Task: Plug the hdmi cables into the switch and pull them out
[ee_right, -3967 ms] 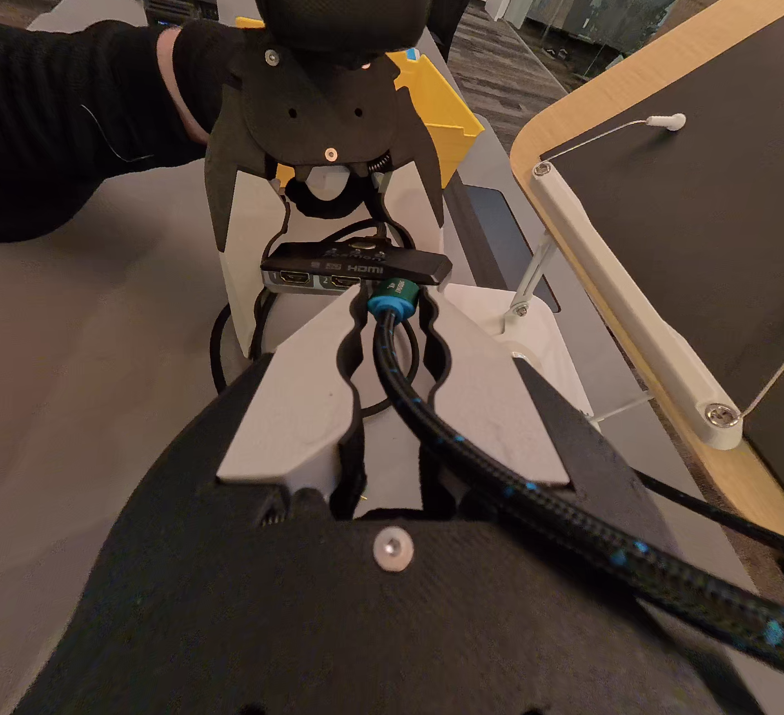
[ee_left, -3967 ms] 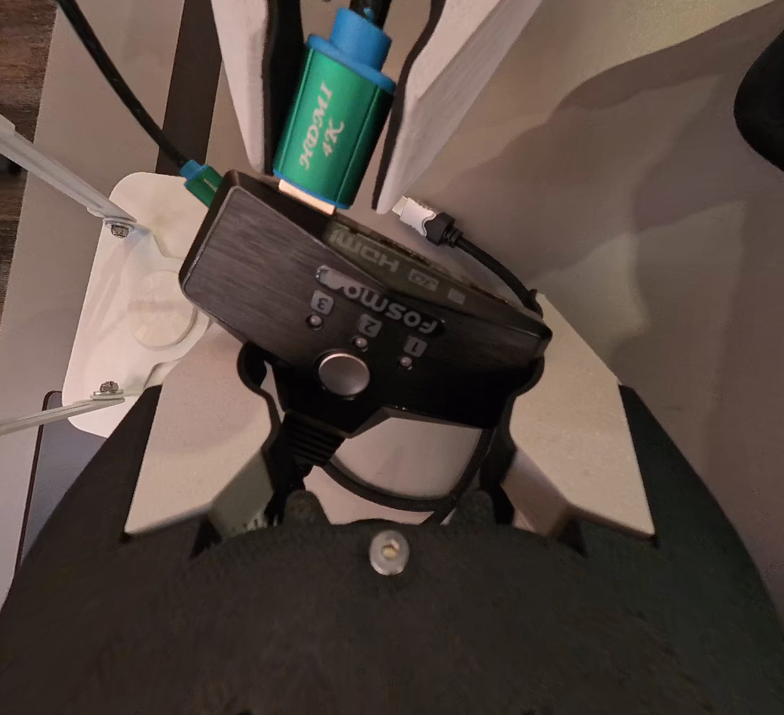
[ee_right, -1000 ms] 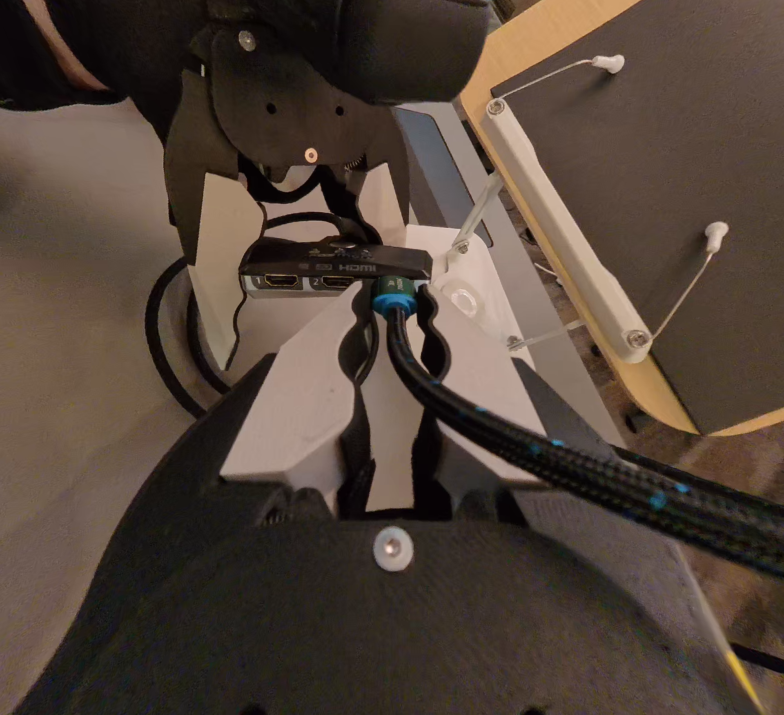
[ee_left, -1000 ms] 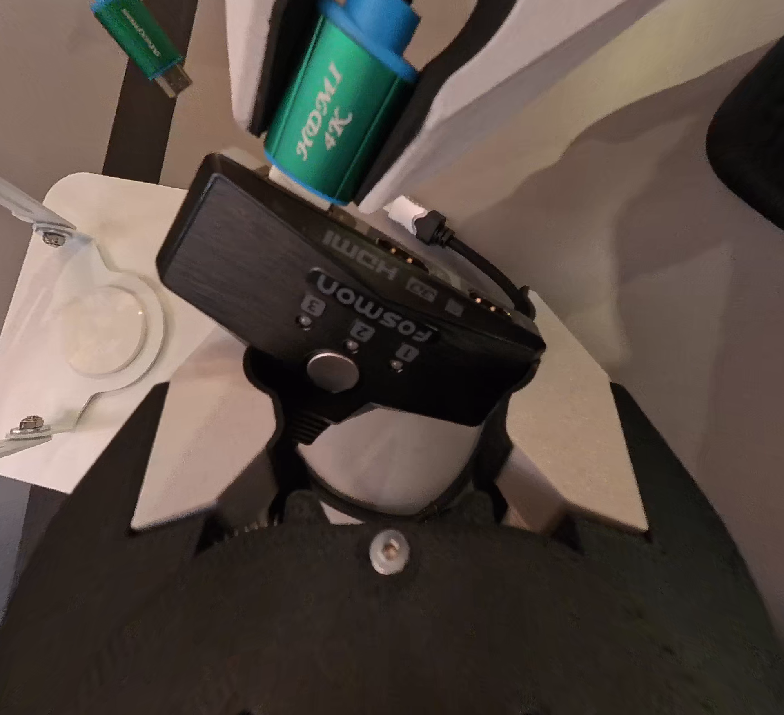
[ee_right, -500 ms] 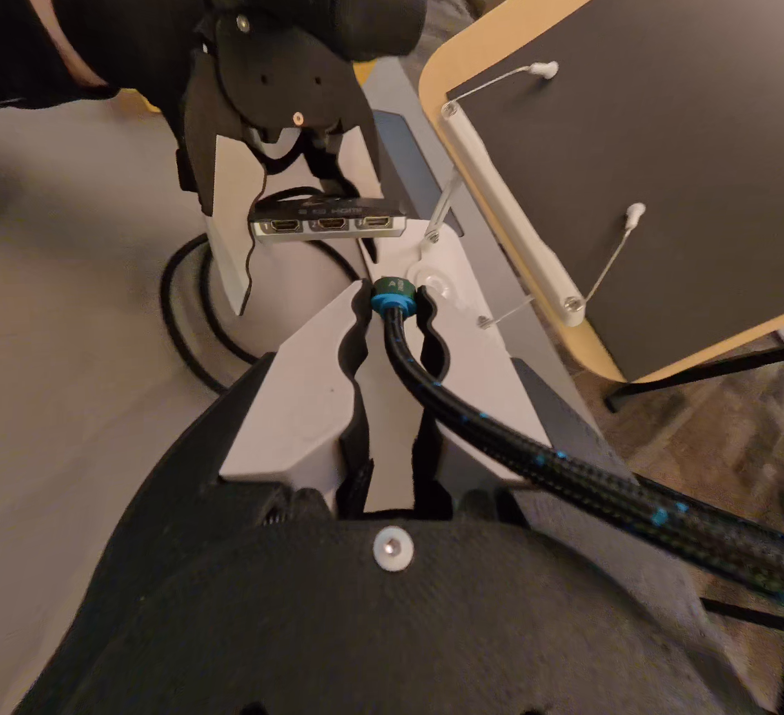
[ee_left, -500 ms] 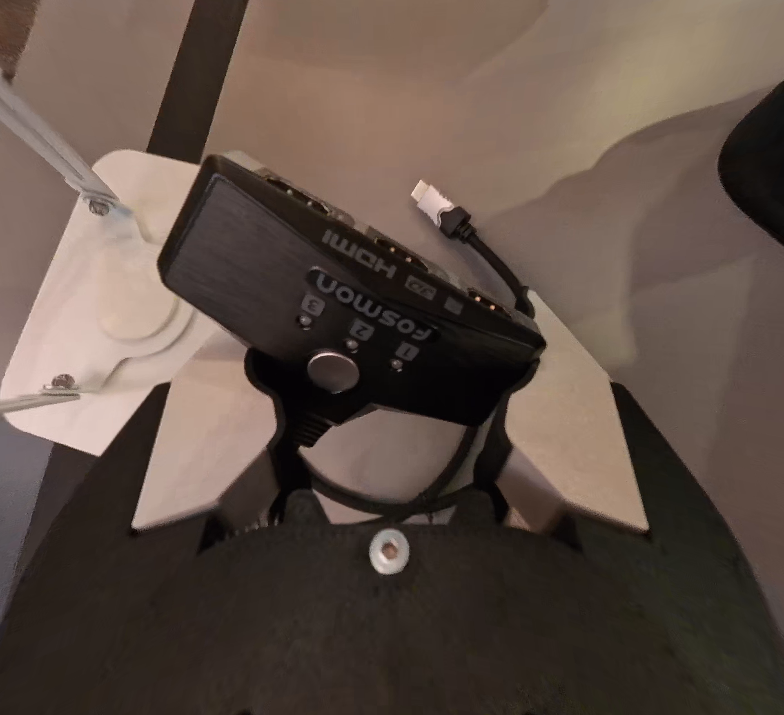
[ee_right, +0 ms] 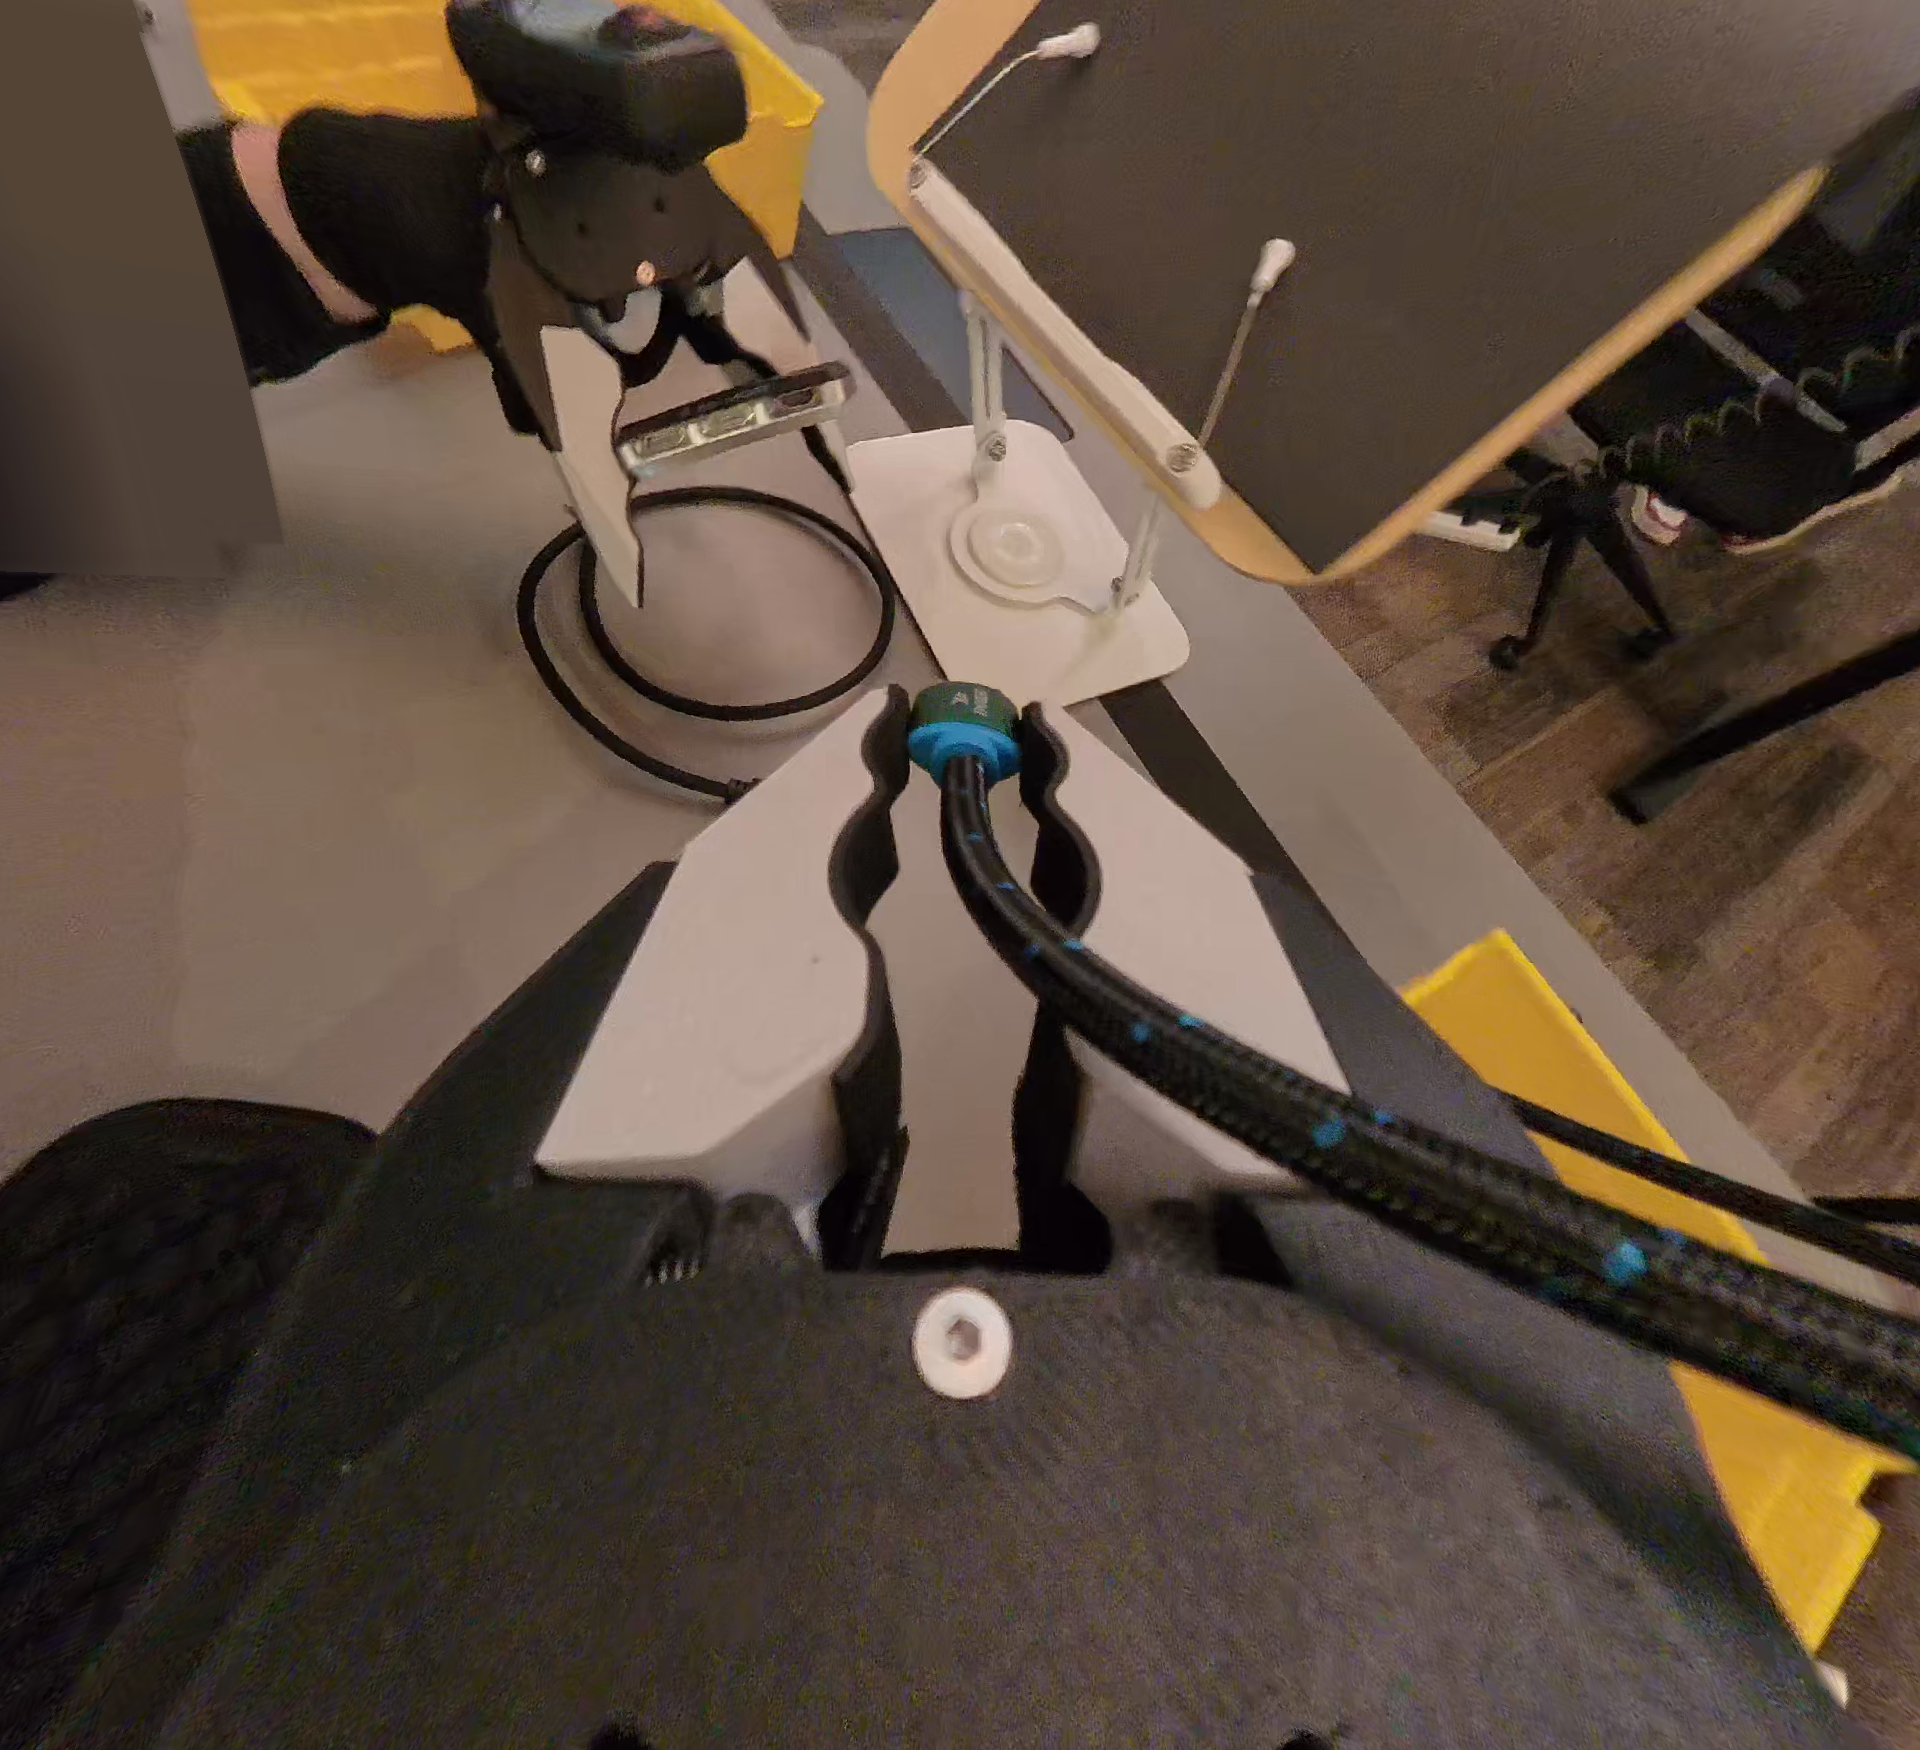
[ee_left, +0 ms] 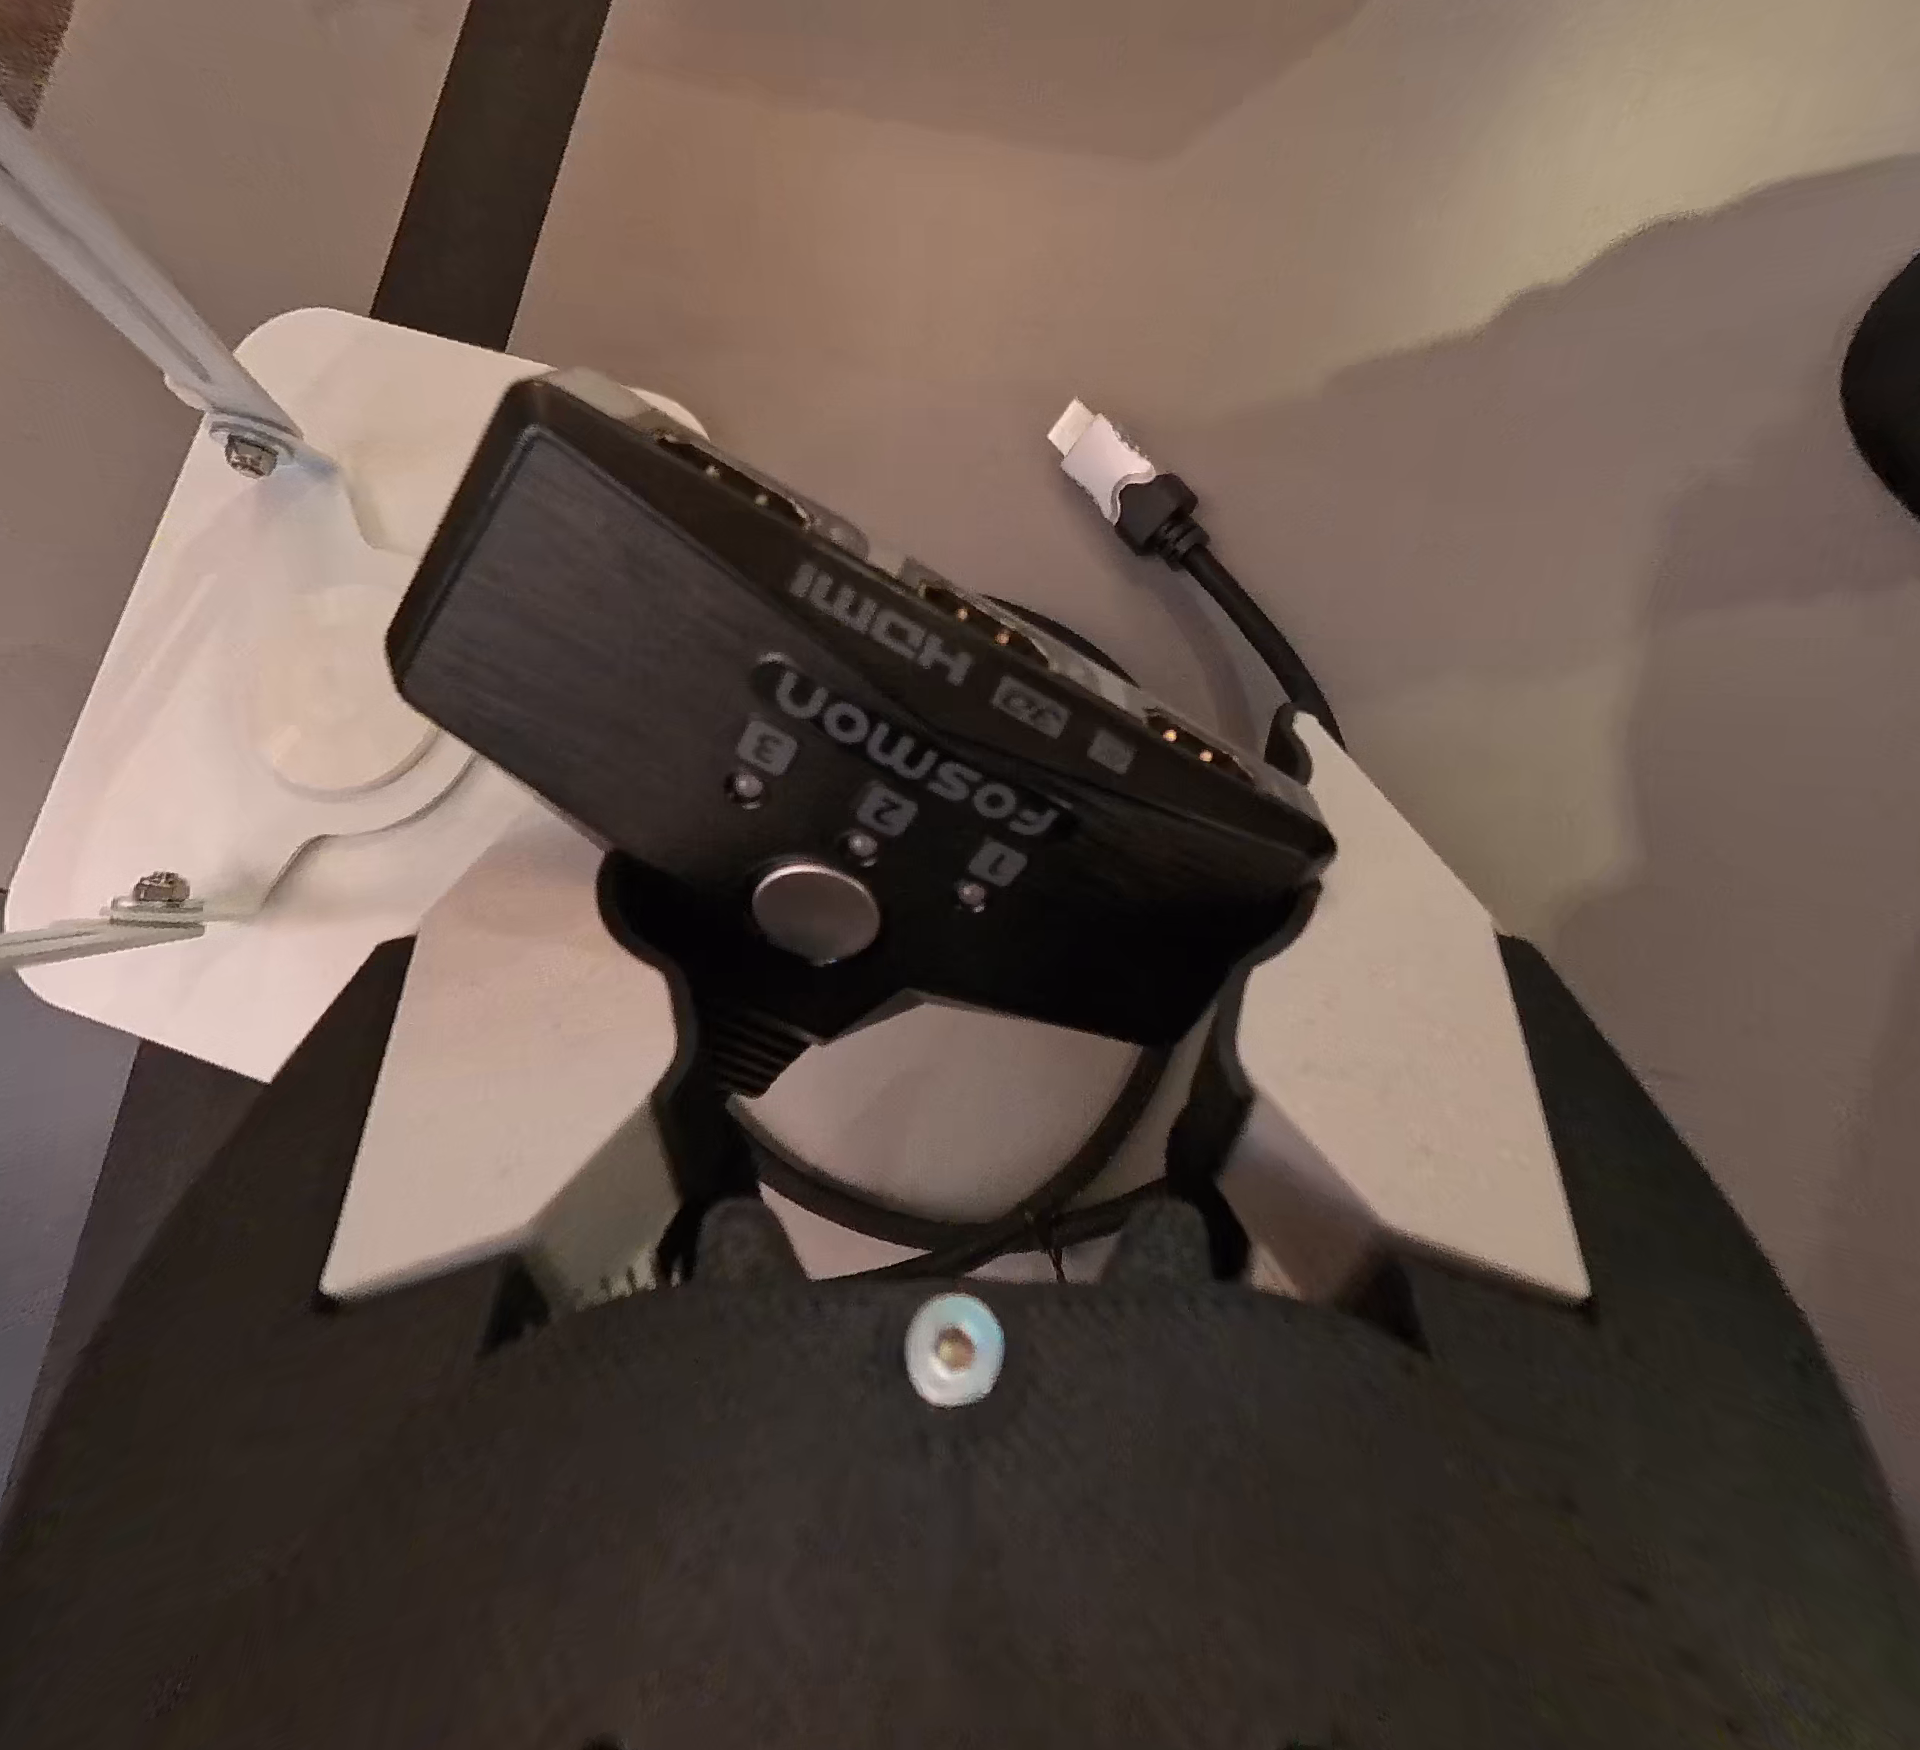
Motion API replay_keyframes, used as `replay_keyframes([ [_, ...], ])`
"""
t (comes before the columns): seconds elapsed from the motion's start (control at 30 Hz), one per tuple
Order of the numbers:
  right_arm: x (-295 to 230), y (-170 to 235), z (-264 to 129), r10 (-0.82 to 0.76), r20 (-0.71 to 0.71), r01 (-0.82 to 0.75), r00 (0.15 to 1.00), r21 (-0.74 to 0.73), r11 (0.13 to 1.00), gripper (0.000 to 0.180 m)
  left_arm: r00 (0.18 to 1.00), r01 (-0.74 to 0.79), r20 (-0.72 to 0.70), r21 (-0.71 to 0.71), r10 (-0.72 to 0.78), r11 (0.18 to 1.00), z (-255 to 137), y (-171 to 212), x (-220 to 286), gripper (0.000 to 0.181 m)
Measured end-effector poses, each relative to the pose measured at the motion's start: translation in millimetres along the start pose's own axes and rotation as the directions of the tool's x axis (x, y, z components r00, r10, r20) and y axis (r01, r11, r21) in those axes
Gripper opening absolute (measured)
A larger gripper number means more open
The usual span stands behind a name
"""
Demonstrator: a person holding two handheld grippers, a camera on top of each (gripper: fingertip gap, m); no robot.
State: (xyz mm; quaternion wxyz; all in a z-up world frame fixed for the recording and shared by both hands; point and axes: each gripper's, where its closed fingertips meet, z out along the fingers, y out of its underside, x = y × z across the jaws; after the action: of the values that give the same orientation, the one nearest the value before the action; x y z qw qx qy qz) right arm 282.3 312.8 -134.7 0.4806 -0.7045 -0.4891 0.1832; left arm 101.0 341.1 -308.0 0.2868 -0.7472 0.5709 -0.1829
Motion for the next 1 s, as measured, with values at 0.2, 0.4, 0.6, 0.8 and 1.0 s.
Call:
replay_keyframes([
  [0.2, 28, 13, -38, 0.208, -0.012, -0.207, 0.978, 0.068, 0.976, 0.019, 1.0, -0.008, 0.012, -0.015, 0.008, 1.0, 2, 1, 0, 0.114],
  [0.4, 44, 47, -54, 0.384, -0.042, -0.382, 0.922, 0.053, 0.923, 0.02, 1.0, 0.002, 0.011, -0.012, -0.002, 1.0, -1, 2, -2, 0.114],
  [0.6, 42, 98, -45, 0.552, -0.009, -0.552, 0.834, -0.033, 0.833, 0.019, 1.0, -0.007, 0.019, -0.021, 0.008, 1.0, 0, 2, -2, 0.114],
  [0.8, 38, 150, -30, 0.619, -0.067, -0.618, 0.782, -0.202, 0.759, 0.019, 1.0, -0.007, 0.018, -0.018, 0.007, 1.0, -2, 1, -1, 0.114],
  [1.0, 56, 208, 3, 0.655, -0.132, -0.654, 0.744, -0.343, 0.674, 0.022, 1.0, -0.019, 0.011, -0.028, 0.02, 0.999, -1, 1, 3, 0.114],
])
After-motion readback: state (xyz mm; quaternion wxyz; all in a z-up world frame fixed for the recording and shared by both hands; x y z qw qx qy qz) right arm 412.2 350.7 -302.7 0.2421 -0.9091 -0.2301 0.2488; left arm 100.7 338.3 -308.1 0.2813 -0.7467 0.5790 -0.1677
